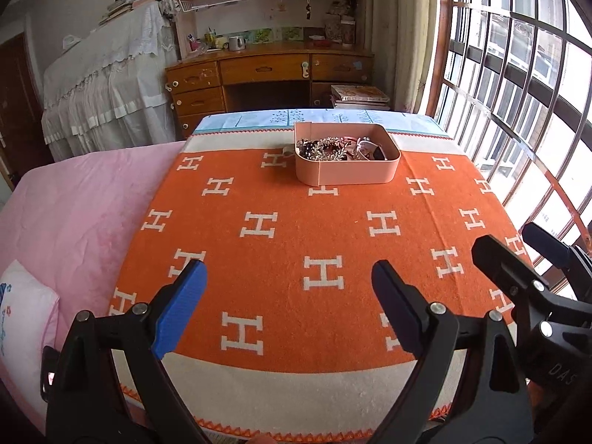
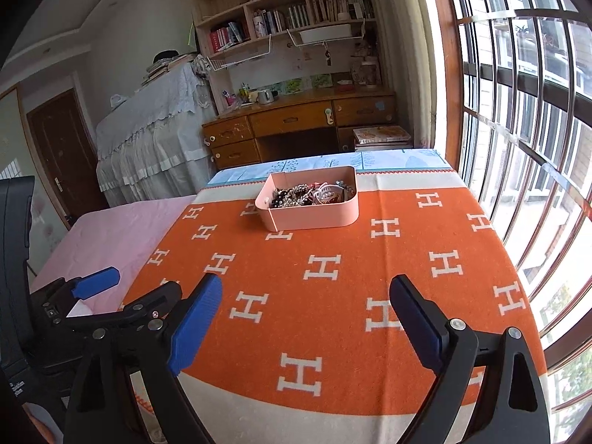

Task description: Organize jewelry

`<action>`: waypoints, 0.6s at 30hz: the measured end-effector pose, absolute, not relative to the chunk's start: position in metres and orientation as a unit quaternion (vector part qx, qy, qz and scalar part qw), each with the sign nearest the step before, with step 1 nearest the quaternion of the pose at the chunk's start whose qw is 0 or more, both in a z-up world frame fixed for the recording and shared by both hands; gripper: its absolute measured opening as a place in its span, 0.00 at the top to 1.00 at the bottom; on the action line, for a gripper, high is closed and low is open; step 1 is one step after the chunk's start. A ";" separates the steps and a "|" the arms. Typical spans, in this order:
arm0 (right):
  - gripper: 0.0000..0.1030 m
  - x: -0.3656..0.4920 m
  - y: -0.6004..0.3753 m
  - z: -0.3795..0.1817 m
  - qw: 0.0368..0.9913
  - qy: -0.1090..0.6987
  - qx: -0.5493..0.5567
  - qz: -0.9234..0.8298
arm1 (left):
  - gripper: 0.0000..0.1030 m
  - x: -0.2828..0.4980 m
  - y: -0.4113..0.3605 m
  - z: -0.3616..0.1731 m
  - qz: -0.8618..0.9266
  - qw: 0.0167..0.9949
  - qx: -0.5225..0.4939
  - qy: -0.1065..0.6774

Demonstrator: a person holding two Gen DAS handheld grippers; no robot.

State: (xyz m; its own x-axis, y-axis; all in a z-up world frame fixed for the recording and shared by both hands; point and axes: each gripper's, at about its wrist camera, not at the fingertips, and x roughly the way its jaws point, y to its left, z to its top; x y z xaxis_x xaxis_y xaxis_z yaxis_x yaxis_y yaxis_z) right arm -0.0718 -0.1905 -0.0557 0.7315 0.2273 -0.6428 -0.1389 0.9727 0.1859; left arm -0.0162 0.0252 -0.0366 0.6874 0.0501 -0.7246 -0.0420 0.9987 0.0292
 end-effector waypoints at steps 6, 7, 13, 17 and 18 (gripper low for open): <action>0.10 -0.076 -0.192 -0.053 0.935 0.336 0.057 0.096 | 0.13 -0.018 0.025 -0.035 0.022 0.920 0.000 0.390; 0.10 -0.076 -0.191 -0.053 0.936 0.335 0.056 0.096 | 0.13 -0.018 0.026 -0.035 0.019 0.920 -0.003 0.391; 0.10 -0.079 -0.192 -0.052 0.936 0.332 0.061 0.101 | 0.13 -0.019 0.027 -0.034 0.016 0.920 -0.008 0.392; 0.10 -0.080 -0.190 -0.051 0.937 0.328 0.058 0.103 | 0.13 -0.019 0.028 -0.034 0.016 0.920 -0.008 0.391; 0.10 -0.081 -0.191 -0.051 0.937 0.328 0.058 0.103 | 0.13 -0.019 0.028 -0.034 0.015 0.920 -0.008 0.391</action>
